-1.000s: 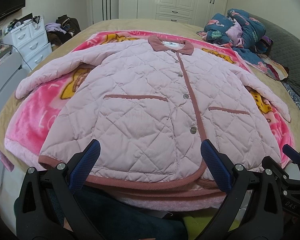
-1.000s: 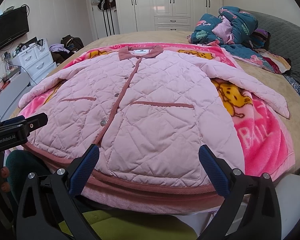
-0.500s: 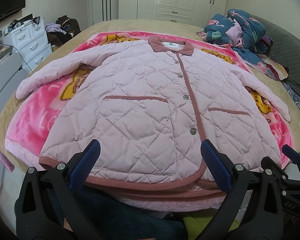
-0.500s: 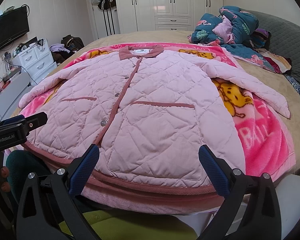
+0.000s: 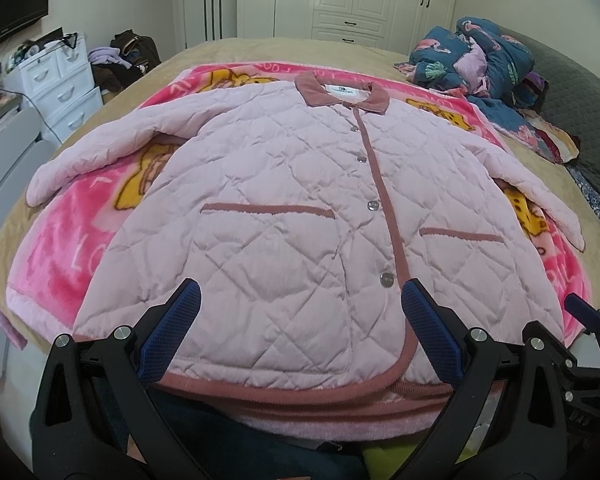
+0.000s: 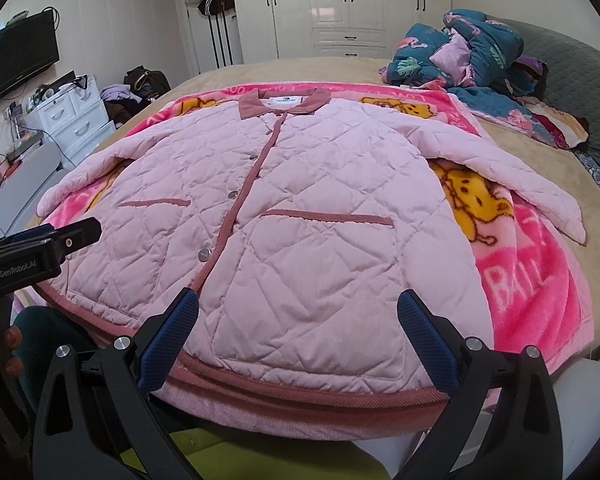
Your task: Fold large clothes
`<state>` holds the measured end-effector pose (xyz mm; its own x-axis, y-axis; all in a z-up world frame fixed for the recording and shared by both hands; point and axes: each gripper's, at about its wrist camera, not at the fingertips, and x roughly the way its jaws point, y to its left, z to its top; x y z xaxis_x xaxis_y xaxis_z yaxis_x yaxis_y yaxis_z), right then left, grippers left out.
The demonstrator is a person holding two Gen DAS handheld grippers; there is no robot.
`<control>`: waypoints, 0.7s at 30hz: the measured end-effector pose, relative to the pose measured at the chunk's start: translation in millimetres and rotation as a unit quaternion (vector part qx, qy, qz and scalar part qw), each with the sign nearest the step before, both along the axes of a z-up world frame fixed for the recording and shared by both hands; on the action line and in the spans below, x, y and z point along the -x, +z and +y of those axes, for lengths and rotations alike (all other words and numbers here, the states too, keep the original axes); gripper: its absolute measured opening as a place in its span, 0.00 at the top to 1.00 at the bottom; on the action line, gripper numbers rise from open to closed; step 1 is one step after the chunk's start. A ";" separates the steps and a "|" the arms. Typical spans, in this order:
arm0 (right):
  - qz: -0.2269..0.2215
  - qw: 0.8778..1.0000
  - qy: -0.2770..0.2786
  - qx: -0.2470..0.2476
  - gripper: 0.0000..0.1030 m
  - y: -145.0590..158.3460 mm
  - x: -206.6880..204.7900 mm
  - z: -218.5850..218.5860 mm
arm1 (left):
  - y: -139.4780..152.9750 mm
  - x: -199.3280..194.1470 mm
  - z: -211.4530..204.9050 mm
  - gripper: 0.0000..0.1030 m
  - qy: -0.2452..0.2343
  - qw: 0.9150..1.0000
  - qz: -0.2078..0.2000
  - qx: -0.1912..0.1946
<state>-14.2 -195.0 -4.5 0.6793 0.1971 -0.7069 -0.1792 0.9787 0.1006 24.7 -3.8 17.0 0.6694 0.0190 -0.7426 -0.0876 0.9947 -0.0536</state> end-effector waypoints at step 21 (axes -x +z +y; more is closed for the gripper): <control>-0.001 1.000 -0.005 -0.010 0.04 9.3 -72.5 -11.9 | 6.2 -63.0 -5.1 0.09 0.009 1.000 0.004 -0.002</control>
